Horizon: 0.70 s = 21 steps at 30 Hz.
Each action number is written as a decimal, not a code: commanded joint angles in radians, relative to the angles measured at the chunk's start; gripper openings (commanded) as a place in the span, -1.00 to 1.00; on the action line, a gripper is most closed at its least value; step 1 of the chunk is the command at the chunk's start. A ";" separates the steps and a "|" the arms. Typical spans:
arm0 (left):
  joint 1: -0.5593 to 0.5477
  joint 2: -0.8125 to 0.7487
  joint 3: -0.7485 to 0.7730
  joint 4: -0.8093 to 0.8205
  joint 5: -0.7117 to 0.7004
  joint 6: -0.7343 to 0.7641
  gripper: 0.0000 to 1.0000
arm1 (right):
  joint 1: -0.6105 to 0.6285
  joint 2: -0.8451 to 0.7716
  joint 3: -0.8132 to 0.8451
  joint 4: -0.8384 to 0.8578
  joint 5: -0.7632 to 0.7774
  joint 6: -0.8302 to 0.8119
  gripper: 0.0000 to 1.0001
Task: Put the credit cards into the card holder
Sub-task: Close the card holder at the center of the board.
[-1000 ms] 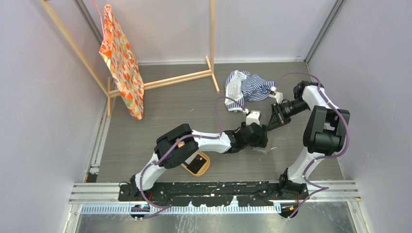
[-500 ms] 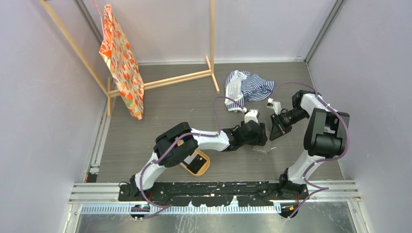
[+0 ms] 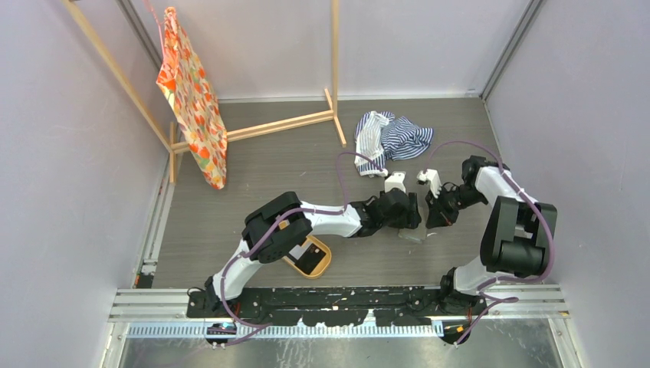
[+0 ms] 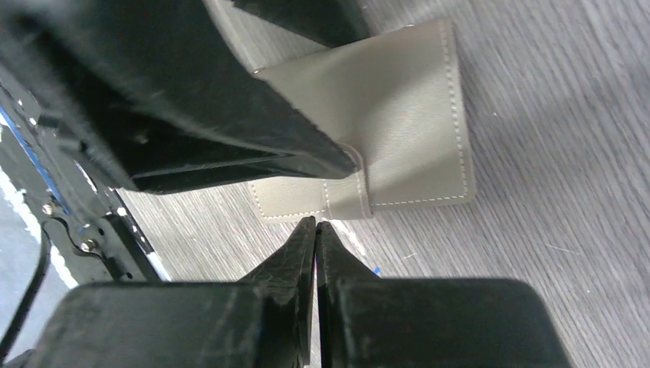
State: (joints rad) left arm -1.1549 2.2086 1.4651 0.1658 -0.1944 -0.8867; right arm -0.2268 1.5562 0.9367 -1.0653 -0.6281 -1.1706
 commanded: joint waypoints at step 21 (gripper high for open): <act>0.009 0.089 -0.063 -0.170 0.062 -0.023 0.18 | 0.049 -0.127 -0.121 0.172 -0.057 -0.189 -0.84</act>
State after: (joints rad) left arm -1.1439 2.2086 1.4616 0.1696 -0.1688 -0.9127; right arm -0.1932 1.4605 0.8165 -0.9180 -0.6743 -1.3563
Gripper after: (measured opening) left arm 0.593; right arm 0.078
